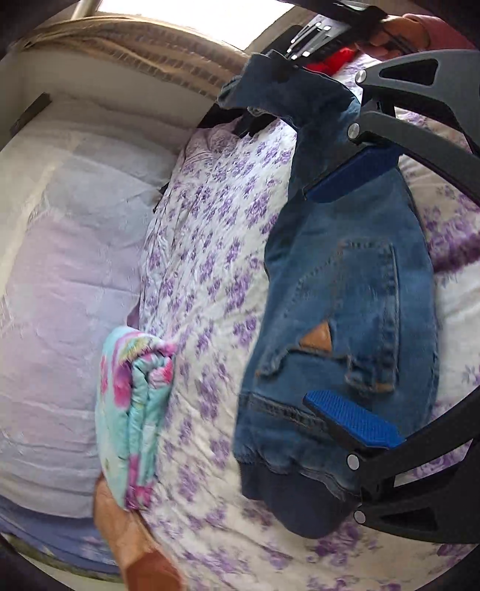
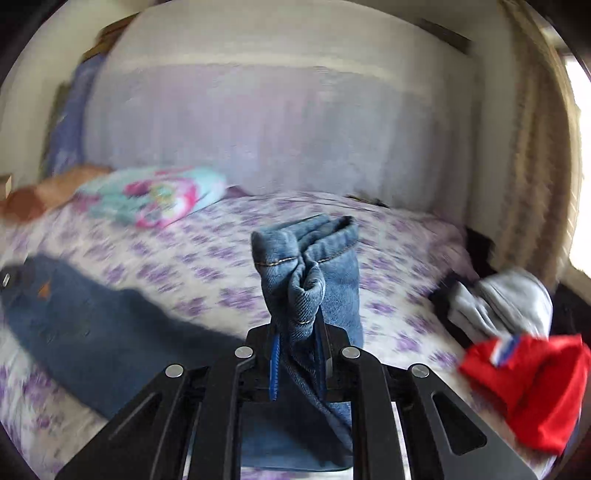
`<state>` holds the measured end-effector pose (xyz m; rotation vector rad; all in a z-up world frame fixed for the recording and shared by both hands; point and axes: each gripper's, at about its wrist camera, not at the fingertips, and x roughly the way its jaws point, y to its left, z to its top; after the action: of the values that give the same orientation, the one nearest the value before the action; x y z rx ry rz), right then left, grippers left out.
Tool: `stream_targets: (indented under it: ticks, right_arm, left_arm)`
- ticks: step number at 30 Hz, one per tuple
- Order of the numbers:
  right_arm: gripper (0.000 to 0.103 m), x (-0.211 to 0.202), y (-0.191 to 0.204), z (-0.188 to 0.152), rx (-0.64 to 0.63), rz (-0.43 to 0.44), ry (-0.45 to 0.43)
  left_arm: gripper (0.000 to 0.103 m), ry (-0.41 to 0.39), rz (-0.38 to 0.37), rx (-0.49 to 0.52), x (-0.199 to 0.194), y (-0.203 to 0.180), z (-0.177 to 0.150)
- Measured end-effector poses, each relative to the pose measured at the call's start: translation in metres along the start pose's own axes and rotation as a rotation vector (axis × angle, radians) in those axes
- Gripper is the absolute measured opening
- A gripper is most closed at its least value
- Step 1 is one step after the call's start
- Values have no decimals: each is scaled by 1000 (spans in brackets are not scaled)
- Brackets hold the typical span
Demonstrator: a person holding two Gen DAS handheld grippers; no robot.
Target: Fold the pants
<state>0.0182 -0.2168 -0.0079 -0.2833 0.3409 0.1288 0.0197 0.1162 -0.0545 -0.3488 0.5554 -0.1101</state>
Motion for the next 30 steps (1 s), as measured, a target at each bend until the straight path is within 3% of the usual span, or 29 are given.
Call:
stream_targets:
  ticks: [7, 14, 16, 18, 19, 20, 22, 25, 26, 28, 29, 30]
  right_arm:
    - [15, 22, 72, -26, -344, 96, 164]
    - [18, 33, 94, -47, -448, 163, 278]
    - [20, 32, 98, -50, -476, 153, 273]
    - [30, 27, 100, -48, -487, 158, 274]
    - [44, 23, 98, -46, -479, 184, 273]
    - [55, 13, 91, -39, -438, 248, 258]
    - [61, -11, 63, -19, -293, 399, 185]
    - [55, -19, 10, 4, -53, 448, 136]
    - [33, -13, -12, 10, 46, 419, 137]
    - [12, 8, -43, 14, 162, 358, 176]
    - [7, 21, -57, 13, 213, 330, 199]
    - [7, 33, -66, 12, 242, 301, 217]
  left_arm:
    - [99, -23, -12, 10, -4, 10, -11]
    - [99, -28, -12, 15, -4, 10, -12]
    - [99, -26, 1, 27, -3, 8, -12]
    - [99, -21, 6, 33, -3, 7, -11]
    - [99, -15, 5, 34, -3, 6, -10]
    - [99, -9, 1, 37, -4, 3, -7]
    - [99, -26, -43, 76, -12, -15, -1]
    - [99, -74, -113, 183, -22, -56, 10]
    - [99, -77, -148, 219, -19, -75, 13]
    - [94, -49, -255, 277, -4, -114, 13]
    - [65, -27, -287, 301, 4, -130, 11]
    - [43, 23, -325, 332, 17, -148, 7]
